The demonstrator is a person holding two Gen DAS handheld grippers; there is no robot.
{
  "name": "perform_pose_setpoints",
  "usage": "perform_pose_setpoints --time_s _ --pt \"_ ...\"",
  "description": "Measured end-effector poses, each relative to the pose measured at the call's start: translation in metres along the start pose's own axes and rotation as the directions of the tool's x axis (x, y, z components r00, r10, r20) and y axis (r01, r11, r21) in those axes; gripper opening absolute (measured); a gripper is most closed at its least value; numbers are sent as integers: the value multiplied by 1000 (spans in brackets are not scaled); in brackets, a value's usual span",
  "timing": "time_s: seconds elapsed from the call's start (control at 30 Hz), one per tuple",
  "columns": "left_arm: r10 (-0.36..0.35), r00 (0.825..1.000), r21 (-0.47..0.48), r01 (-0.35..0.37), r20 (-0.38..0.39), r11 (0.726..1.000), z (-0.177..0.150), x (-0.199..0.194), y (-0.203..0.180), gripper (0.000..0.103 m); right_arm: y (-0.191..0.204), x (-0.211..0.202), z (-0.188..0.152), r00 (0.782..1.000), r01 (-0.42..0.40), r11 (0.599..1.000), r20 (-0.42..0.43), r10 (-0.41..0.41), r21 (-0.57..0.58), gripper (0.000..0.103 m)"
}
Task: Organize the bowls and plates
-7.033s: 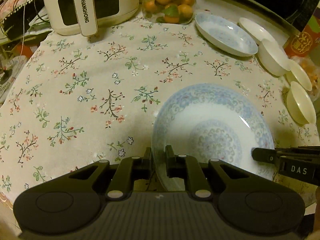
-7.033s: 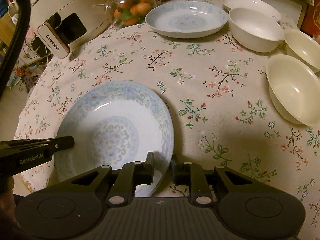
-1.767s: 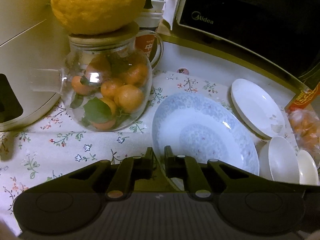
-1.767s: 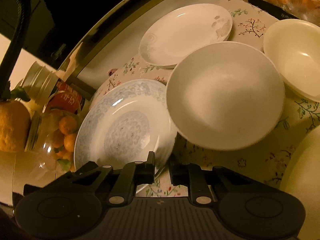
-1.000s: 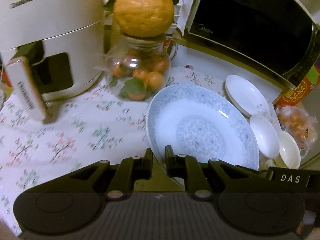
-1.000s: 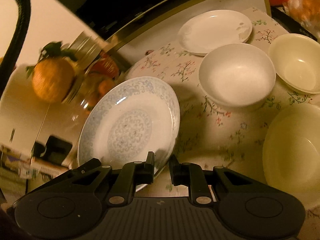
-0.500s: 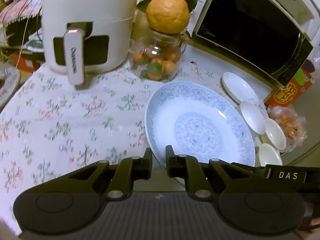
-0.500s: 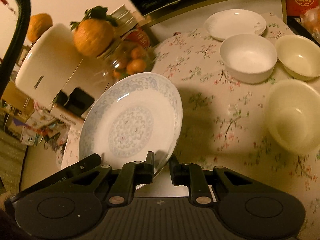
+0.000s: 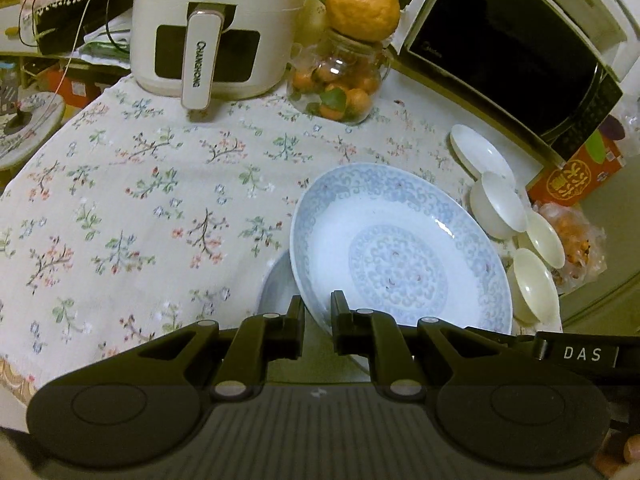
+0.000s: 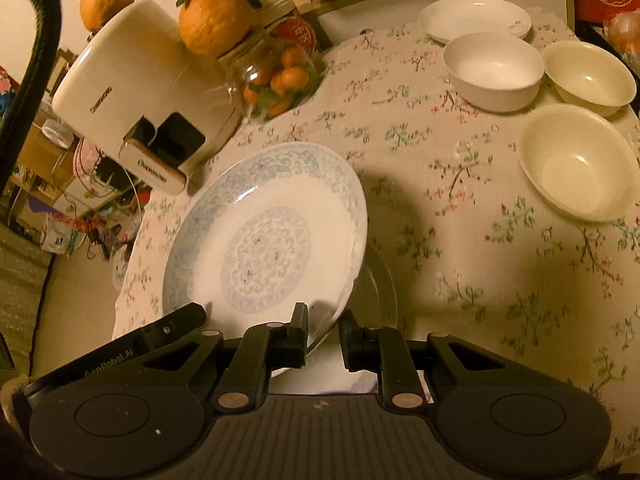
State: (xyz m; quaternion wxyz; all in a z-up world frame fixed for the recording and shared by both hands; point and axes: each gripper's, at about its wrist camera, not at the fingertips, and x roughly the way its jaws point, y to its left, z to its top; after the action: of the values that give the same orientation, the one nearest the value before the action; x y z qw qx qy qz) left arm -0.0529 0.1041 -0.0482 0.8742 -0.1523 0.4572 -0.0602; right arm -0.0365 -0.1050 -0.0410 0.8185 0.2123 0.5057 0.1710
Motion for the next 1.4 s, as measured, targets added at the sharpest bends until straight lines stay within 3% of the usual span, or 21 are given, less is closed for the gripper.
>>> perform_pose_setpoints --time_s 0.47,1.17,1.4 --pt "-13 1000 50 11 21 999 -29 -28 -2 11 11 -33 -36 1000 7 1000 -16 -7 -28 18" --pt "74 994 68 -69 -78 995 -34 7 6 12 2 9 -41 993 48 999 -108 -48 0 18" --pt "92 993 91 -85 -74 992 -34 11 2 12 2 13 -40 989 61 998 -135 -59 15 18"
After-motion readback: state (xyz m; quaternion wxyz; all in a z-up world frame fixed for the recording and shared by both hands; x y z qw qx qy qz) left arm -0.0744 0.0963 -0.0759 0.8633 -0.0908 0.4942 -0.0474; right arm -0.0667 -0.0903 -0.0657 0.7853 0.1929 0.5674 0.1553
